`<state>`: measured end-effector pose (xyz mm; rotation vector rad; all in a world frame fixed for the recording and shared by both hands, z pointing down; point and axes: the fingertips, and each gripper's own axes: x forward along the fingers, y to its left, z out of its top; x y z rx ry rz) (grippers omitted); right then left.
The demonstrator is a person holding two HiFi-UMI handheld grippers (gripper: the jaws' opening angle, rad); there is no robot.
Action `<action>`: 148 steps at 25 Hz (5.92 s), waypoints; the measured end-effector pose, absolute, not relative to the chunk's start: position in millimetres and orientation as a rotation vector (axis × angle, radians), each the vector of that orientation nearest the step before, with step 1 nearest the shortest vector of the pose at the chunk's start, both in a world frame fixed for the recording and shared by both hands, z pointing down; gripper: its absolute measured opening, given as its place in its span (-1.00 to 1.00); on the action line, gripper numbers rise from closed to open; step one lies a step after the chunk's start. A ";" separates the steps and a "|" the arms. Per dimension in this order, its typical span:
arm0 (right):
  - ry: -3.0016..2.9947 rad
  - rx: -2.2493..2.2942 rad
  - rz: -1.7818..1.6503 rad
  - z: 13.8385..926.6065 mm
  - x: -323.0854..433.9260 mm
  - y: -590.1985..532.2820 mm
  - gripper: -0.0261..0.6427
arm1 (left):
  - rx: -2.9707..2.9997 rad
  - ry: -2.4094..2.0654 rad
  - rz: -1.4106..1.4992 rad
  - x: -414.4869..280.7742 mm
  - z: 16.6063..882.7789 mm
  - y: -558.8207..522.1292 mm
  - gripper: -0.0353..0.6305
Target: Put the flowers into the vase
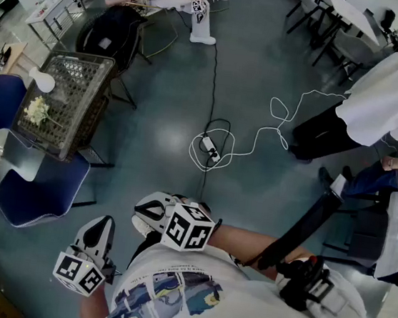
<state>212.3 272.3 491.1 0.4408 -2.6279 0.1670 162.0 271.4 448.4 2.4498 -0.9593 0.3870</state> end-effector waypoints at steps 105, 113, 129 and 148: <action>-2.898 0.344 -0.426 344.3 -292.4 -533.8 -0.71 | 1.913 -1.909 0.022 -220.3 395.3 -163.0 -0.86; -2.907 0.514 -0.624 324.6 -283.9 -573.5 -0.71 | 1.860 -1.949 0.024 -214.4 394.5 -163.2 -0.86; -2.846 0.394 -0.621 436.5 -314.4 -591.3 -0.71 | 1.723 -1.975 0.072 -227.5 413.3 -187.4 -0.86; -2.831 0.379 -0.348 465.4 -276.7 -544.0 -0.51 | 1.873 -1.842 0.096 -227.0 410.9 -176.8 -0.86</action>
